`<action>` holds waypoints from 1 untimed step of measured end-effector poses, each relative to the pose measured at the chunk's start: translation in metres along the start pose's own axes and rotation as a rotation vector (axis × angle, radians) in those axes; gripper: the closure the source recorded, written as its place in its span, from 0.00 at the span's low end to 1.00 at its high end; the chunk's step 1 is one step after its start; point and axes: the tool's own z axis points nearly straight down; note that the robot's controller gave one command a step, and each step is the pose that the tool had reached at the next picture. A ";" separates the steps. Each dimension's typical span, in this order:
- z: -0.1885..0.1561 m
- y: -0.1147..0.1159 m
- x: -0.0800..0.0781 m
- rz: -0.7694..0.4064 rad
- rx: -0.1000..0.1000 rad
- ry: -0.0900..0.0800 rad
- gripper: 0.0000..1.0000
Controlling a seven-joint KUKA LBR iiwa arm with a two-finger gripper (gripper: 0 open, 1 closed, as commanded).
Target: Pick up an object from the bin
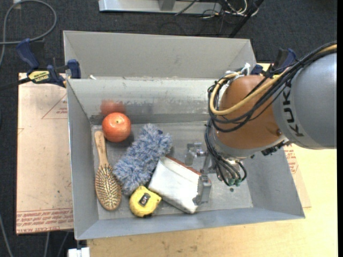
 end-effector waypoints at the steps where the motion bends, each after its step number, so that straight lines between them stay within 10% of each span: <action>1: -0.004 0.000 -0.002 0.001 0.000 -0.008 0.00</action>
Offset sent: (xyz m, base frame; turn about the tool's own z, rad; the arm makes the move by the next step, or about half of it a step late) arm 0.0308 -0.0236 -0.1065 -0.0060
